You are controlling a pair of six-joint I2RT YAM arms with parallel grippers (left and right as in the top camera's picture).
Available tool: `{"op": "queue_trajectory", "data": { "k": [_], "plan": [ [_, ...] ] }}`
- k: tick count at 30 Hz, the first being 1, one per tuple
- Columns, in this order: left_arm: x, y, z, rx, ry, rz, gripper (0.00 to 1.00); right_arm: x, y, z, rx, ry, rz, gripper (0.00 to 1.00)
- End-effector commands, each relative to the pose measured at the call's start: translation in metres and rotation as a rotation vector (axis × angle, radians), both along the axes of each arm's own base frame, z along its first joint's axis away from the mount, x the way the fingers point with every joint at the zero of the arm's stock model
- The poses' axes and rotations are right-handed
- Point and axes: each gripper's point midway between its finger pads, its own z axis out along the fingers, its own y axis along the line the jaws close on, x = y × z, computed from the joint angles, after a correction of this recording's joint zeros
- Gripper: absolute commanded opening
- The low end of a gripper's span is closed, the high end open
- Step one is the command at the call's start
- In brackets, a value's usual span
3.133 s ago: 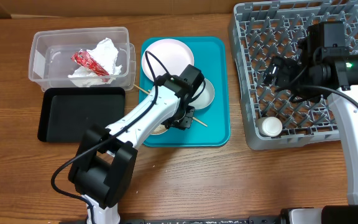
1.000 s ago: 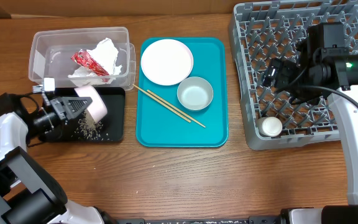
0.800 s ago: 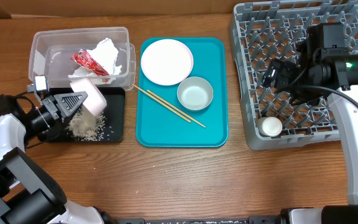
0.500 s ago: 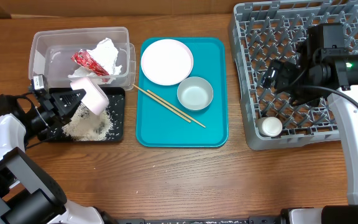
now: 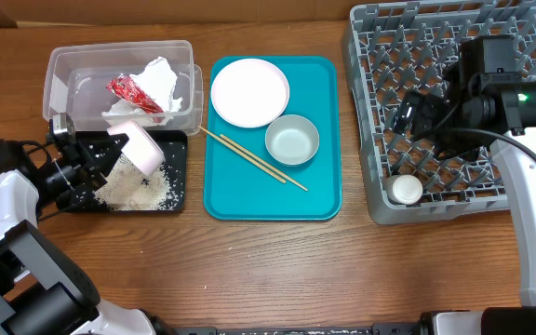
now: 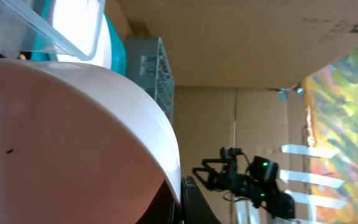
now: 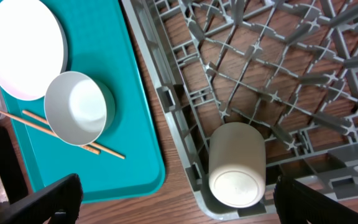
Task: Sort waste into correct bins and load items into the dishwasher
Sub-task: 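Tip the pink bowl over the black tray to pour out the rice, then set the empty pink bowl back on the teal tray with the left gripper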
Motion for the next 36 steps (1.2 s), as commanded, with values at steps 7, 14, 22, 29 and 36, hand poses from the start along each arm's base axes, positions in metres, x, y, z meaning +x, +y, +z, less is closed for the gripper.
{"op": "queue_trajectory", "data": {
  "k": [7, 14, 22, 29, 36],
  "plan": [
    [0.002, -0.006, 0.016, -0.11, 0.015, -0.021, 0.04, 0.0, -0.001, 0.006, -0.002, -0.015, 0.006, 1.0],
    [-0.001, -0.059, 0.0, 0.255, 0.071, -0.121, 0.04, -0.001, -0.001, 0.006, -0.009, -0.017, 0.021, 1.0],
    [-0.006, -0.145, -0.029, 0.738, 0.062, -0.294, 0.04, 0.0, -0.001, 0.007, -0.009, -0.021, 0.023, 1.0],
    [-0.025, -0.18, -0.08, 1.239, 0.099, -0.399, 0.04, 0.0, -0.001, 0.007, -0.009, -0.021, 0.023, 1.0],
    [-0.034, -0.216, -0.084, 1.323, 0.006, -0.469, 0.13, 0.0, -0.001, 0.007, -0.008, -0.021, 0.023, 1.0]
  ]
}}
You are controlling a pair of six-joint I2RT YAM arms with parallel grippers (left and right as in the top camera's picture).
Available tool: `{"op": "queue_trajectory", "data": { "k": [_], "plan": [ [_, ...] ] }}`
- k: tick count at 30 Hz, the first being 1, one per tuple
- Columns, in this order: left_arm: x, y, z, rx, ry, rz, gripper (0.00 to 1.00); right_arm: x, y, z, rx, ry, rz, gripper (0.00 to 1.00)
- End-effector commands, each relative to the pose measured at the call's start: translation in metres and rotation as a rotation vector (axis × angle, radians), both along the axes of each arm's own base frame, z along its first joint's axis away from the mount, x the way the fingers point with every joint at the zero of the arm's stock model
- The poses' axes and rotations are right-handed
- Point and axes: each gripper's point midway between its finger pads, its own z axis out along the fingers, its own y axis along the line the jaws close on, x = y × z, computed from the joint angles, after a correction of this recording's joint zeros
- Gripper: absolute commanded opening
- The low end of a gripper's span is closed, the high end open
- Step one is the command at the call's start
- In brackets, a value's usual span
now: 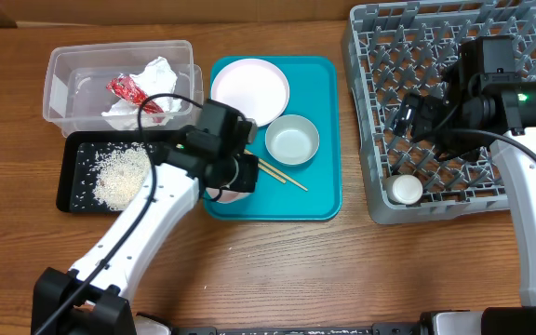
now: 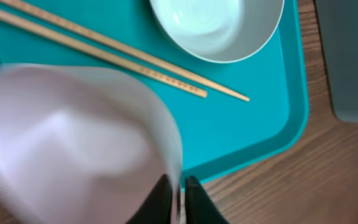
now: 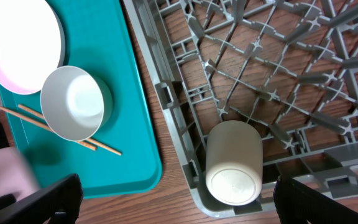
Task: Sort waste into correct bins and load items into the dishwasher
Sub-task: 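Set the empty pink bowl back on the teal tray with the left gripper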
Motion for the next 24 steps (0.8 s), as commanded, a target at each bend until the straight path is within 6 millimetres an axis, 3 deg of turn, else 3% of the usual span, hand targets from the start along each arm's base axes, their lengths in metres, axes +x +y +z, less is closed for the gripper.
{"op": "queue_trajectory", "data": {
  "k": [1, 9, 12, 19, 24],
  "plan": [
    [0.005, 0.001, -0.005, 0.105, -0.049, 0.006, 0.14, 0.002, -0.001, 0.007, 0.001, -0.025, 0.0, 1.0],
    [0.002, 0.001, -0.014, 0.126, -0.025, -0.001, 0.21, 0.004, 0.001, 0.008, 0.012, -0.033, 0.005, 1.0],
    [0.007, 0.002, -0.008, 0.121, -0.036, 0.007, 0.25, 0.011, 0.018, 0.014, 0.085, -0.071, 0.043, 1.0],
    [0.024, 0.012, 0.044, 0.115, -0.067, 0.053, 0.33, 0.031, 0.069, 0.018, 0.163, -0.141, 0.131, 0.95],
    [0.033, 0.03, 0.074, 0.104, -0.068, 0.129, 0.42, 0.035, 0.112, -0.001, 0.185, -0.117, 0.175, 0.91]
  ]
}}
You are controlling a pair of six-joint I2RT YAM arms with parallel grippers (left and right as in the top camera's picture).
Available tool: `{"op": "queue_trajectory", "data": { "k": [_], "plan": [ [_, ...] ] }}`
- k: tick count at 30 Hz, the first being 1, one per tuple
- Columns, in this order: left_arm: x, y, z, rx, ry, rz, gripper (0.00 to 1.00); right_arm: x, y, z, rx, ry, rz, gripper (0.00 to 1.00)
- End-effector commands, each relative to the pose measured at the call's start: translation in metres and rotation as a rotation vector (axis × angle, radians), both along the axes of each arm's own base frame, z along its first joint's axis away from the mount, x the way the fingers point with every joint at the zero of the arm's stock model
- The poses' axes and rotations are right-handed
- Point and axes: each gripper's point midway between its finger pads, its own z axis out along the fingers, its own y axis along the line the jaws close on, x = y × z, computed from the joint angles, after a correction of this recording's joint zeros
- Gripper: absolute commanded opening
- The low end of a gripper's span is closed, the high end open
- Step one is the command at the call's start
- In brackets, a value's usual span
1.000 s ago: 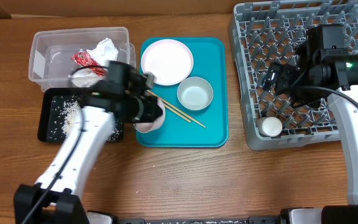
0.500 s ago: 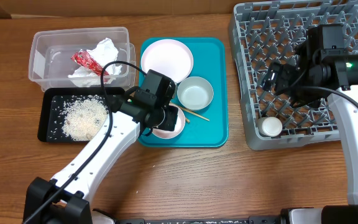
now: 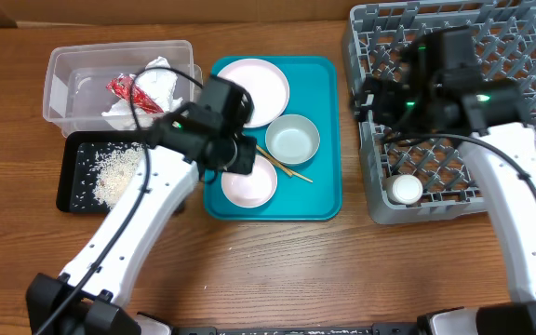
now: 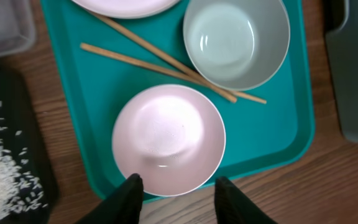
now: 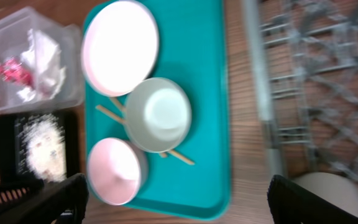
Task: Sort waste into correct bins and load items into the dishwasher
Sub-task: 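Set the empty pink bowl back on the teal tray with the left gripper, then reach the right gripper to the grey bowl and grasp its rim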
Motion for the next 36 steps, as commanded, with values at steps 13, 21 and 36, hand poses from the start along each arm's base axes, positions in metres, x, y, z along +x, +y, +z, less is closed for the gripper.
{"op": "queue_trajectory", "data": {
  "k": [13, 21, 36],
  "plan": [
    [0.026, 0.06, 0.024, 0.019, -0.029, 0.228, 0.83, 0.017, 0.062, -0.135, -0.157, 0.234, -0.015, 0.63],
    [0.031, 0.082, 0.024, 0.025, -0.032, 0.311, 0.87, 0.018, 0.056, -0.189, -0.247, 0.322, 0.009, 0.44],
    [0.035, 0.116, 0.024, 0.037, -0.031, 0.407, 1.0, 0.032, 0.056, -0.21, -0.281, 0.288, 0.028, 0.04]
  ]
}}
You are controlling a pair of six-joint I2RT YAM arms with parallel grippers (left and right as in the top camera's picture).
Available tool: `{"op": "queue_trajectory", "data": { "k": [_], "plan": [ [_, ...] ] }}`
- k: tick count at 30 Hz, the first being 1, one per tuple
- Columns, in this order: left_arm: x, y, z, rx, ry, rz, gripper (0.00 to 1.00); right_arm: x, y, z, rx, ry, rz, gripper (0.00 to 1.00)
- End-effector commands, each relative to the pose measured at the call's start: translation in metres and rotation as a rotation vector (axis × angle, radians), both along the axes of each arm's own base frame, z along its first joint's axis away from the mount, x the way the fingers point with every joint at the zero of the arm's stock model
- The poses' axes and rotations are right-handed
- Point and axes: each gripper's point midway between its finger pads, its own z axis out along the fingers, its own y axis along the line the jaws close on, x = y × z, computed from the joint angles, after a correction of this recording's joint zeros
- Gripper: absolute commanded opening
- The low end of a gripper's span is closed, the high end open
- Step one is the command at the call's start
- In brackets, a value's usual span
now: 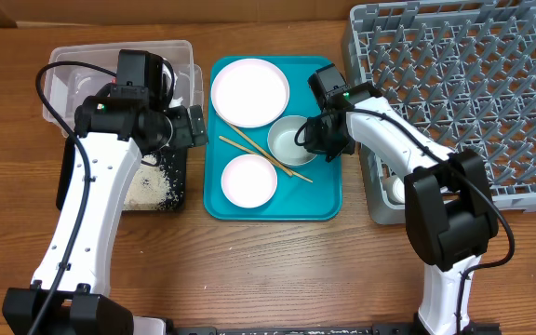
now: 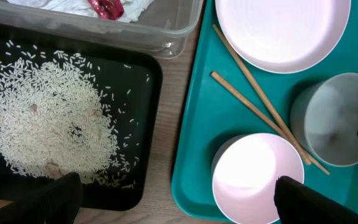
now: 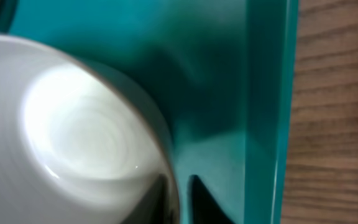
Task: Sort waste into correct bins and load items into the dishwasher
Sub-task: 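Reach the right gripper to the grey bowl and grasp its rim, then carry the grey bowl with the right gripper into the dish rack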
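On the teal tray (image 1: 322,200) stand a white plate (image 1: 249,91), a grey bowl (image 1: 287,141), a pink bowl (image 1: 248,180) and two chopsticks (image 1: 261,154). My right gripper (image 1: 311,136) is down at the grey bowl's right rim. In the right wrist view its jaws (image 3: 179,196) stand one inside and one outside the bowl (image 3: 73,143), shut on the rim. My left gripper (image 1: 182,126) hangs open and empty over the black tray's right edge. From its wrist I see the pink bowl (image 2: 260,177), the chopsticks (image 2: 260,118) and the plate (image 2: 281,31).
A black tray (image 1: 170,200) of spilled rice (image 2: 42,124) lies left of the teal tray. Behind it is a clear bin (image 1: 63,65) with crumpled paper and a red wrapper. The grey dish rack (image 1: 491,56) fills the right side, with a cup (image 1: 394,193) at its front left.
My left gripper has moved from above the pink bowl to the left, over the black tray's edge. My right gripper has come down from above the tray and shut on the grey bowl's rim.
My left gripper held the pink bowl tipped over the black tray, with rice lying there. Then it had the bowl over the teal tray's front, then stood open above it. My right gripper waited over the rack, then hung above the tray, and now grips the grey bowl.
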Motion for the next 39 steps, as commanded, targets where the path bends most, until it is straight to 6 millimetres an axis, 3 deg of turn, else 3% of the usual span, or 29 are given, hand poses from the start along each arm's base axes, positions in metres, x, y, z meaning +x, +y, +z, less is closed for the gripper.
{"op": "queue_trajectory", "data": {
  "k": [1, 3, 6, 9, 12, 15, 16, 17, 19, 21, 26, 29, 31, 39],
  "plan": [
    [0.005, 0.002, 0.007, 0.009, -0.021, 0.015, 1.0, 0.006, -0.007, 0.001, -0.038, -0.034, 0.014, 0.04],
    [0.005, 0.002, 0.007, 0.009, -0.021, 0.015, 1.0, 0.008, -0.006, 0.005, -0.039, -0.046, 0.043, 0.04],
    [0.005, 0.002, 0.007, 0.009, -0.021, 0.015, 1.0, 0.015, -0.009, 0.033, -0.062, -0.083, 0.044, 0.04],
    [0.005, 0.002, 0.007, 0.009, -0.021, 0.015, 1.0, 0.034, -0.026, 0.099, -0.144, -0.229, 0.003, 0.04],
    [0.005, 0.002, 0.007, 0.009, -0.021, 0.015, 1.0, 0.053, -0.057, 0.181, -0.273, -0.434, -0.083, 0.04],
    [0.005, 0.002, 0.007, 0.009, -0.021, 0.015, 1.0, 0.062, -0.102, 0.266, -0.464, -0.668, -0.241, 0.04],
    [0.005, 0.002, 0.007, 0.009, -0.021, 0.015, 1.0, 0.06, -0.132, 0.315, -0.606, -0.803, -0.374, 0.04],
    [0.005, 0.002, 0.007, 0.009, -0.021, 0.015, 1.0, 0.057, -0.145, 0.335, -0.692, -0.851, -0.41, 0.04],
    [0.005, 0.002, 0.007, 0.009, -0.021, 0.015, 1.0, 0.057, -0.16, 0.356, -0.834, -0.885, -0.404, 0.04],
    [0.005, 0.002, 0.007, 0.009, -0.021, 0.015, 1.0, 0.065, -0.166, 0.359, -0.906, -0.87, -0.343, 0.04],
    [0.005, 0.002, 0.007, 0.009, -0.021, 0.015, 1.0, 0.099, -0.195, 0.342, -0.998, -0.832, -0.333, 0.04],
    [0.005, 0.002, 0.007, 0.009, -0.021, 0.015, 1.0, 0.128, -0.209, 0.318, -1.092, -0.768, -0.252, 0.04],
    [0.005, 0.002, 0.007, 0.009, -0.021, 0.015, 1.0, 0.158, -0.215, 0.28, -1.2, -0.67, -0.103, 0.04],
    [0.005, 0.002, 0.007, 0.009, -0.021, 0.015, 1.0, 0.201, -0.197, 0.209, -1.219, -0.61, 0.093, 0.04]
  ]
}}
